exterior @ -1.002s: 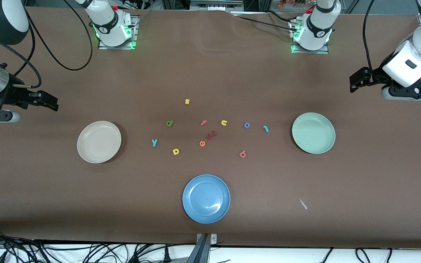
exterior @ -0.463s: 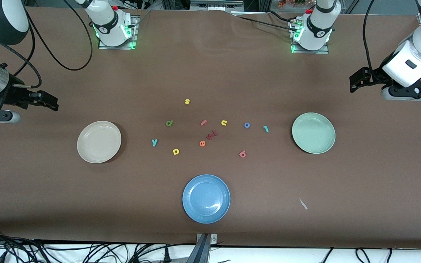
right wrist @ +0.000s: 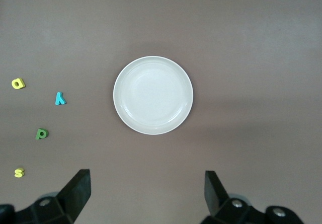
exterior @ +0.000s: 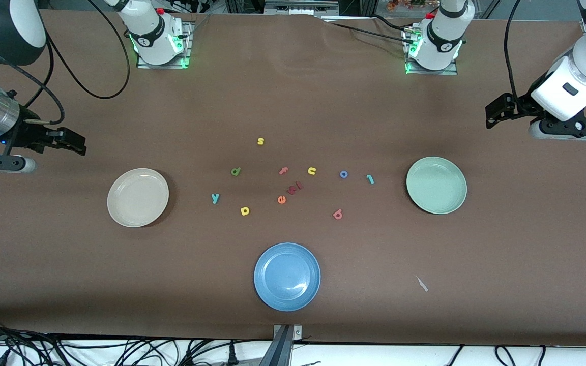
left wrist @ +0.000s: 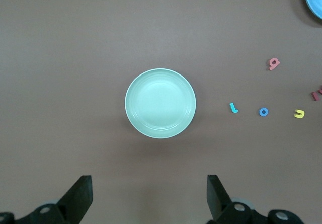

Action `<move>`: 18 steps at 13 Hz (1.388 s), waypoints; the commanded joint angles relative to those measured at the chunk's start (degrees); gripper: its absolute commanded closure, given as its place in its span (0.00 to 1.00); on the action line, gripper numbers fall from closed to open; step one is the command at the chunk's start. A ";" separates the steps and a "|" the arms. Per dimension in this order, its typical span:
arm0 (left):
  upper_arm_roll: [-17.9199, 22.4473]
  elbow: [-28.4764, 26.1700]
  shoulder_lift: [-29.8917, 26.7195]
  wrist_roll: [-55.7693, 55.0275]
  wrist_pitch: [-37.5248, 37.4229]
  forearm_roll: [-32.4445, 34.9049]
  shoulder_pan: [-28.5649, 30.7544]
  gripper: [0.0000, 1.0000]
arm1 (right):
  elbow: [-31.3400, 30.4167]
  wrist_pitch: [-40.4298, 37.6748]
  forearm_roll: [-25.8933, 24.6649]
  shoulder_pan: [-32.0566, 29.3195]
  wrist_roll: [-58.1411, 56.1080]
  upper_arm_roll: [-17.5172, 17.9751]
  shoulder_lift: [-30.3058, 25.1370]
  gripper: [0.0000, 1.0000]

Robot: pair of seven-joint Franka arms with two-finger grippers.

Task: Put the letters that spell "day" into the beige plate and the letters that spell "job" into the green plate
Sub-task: 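Move the right gripper over the cyan letter y beside the beige plate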

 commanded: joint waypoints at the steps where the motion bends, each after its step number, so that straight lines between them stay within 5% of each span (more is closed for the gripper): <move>1: -0.25 1.97 0.84 -0.62 -1.44 1.06 -0.21 0.00 | 1.28 -0.61 0.83 1.72 -0.74 -0.17 4.19 0.00; 5: -0.25 1.97 0.84 -0.62 -1.44 1.06 -0.21 0.00 | -0.73 -4.13 2.94 3.73 0.39 0.09 6.04 0.00; 11: -0.25 1.97 0.84 -0.62 -1.44 1.06 -0.30 0.00 | -2.42 8.52 3.47 14.54 14.44 0.09 13.06 0.00; 18: -0.25 1.97 0.84 -0.62 -1.44 1.06 -0.30 0.00 | -1.19 20.65 5.67 17.28 13.93 0.09 24.56 0.00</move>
